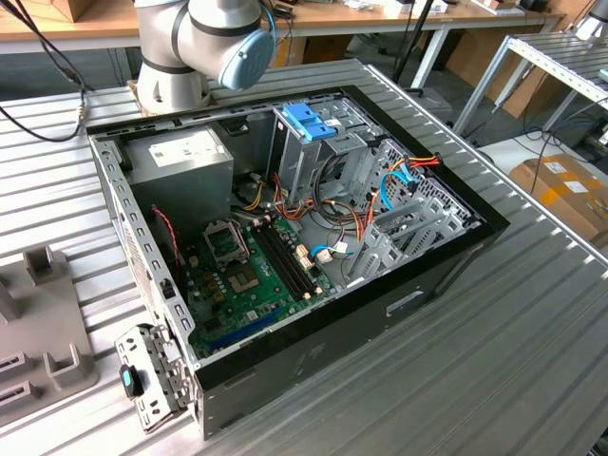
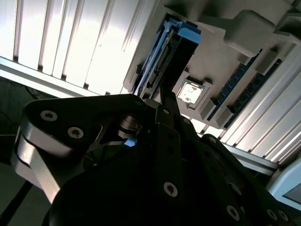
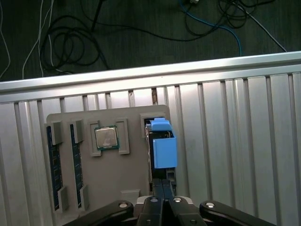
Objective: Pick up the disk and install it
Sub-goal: 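Pick up the disk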
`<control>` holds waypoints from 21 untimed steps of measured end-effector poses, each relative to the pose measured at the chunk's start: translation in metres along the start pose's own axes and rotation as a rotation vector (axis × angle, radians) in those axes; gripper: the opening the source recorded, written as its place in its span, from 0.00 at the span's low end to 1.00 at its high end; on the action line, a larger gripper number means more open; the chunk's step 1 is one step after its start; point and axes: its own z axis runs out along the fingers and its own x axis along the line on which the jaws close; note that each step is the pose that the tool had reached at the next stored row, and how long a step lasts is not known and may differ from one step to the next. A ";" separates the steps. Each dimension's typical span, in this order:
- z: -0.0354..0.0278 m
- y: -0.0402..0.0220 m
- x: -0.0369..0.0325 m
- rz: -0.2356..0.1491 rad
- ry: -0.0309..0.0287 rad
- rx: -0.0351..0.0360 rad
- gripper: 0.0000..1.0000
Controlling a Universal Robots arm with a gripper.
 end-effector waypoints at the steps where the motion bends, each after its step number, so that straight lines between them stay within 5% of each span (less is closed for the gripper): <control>1: 0.0000 0.0000 0.0000 0.000 0.0000 0.0000 0.11; 9: 0.0000 0.0002 0.0000 0.000 0.0000 0.0000 0.53; 21: 0.0036 0.0004 0.0000 -0.001 0.0001 -0.0002 0.60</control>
